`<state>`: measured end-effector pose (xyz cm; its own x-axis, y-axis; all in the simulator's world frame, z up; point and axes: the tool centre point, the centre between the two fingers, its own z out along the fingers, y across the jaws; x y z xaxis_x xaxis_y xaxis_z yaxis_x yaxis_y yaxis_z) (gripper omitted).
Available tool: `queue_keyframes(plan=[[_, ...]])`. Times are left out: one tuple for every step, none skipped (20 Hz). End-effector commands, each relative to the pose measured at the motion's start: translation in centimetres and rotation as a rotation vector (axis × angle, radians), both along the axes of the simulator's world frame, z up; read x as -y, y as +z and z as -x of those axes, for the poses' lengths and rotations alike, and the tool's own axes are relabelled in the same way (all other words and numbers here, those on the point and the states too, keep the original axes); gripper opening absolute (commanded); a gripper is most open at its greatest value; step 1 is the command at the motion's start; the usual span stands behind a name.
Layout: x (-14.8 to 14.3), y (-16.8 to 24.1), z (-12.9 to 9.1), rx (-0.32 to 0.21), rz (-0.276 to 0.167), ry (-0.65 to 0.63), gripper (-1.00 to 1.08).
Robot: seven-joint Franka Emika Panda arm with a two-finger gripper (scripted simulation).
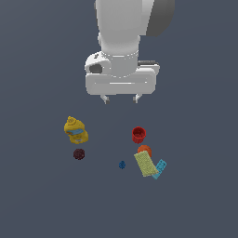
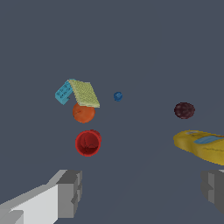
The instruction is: Pick up a designated object from a clutter of objects.
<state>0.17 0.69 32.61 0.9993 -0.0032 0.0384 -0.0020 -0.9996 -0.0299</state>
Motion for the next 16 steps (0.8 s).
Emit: queue_keyframes(plan=[[0.0,0.2,0.0,0.003,-0.002,-0.001,1.00],[0.0,0.1,0.0,0.002,-0.001,-0.001,1.00],[0.0,0.0,0.0,0.001,-0.001,0.001,1.00],[-0.1,-0.1,-0.1,0.000,0.000,0.005,1.00],[-0.1,-0.2,-0.2,0.000,0.002,0.011,1.00],[-0.2,-0.3,-0.4,0.000,0.003,0.018,1.00],[-0.3,-0.5,-0.6,0.000,0.004,0.026,1.00],[-0.4,-0.7,-0.8,0.000,0.006,0.037,1.00],[-0.5,-0.9,-1.0,-0.001,0.008,0.048,1.00],[-0.7,-1.2,-1.3,-0.001,0.011,0.061,1.00],[-0.8,-1.5,-1.6,-0.002,0.013,0.075,1.00],[-1.0,-1.8,-1.9,-0.003,0.016,0.091,1.00],[-1.2,-2.2,-2.3,-0.003,0.018,0.108,1.00],[-1.4,-2.6,-2.7,-0.004,0.021,0.127,1.00],[-1.7,-3.1,-3.1,-0.005,0.024,0.148,1.00],[-2.0,-3.6,-3.5,-0.006,0.027,0.170,1.00]])
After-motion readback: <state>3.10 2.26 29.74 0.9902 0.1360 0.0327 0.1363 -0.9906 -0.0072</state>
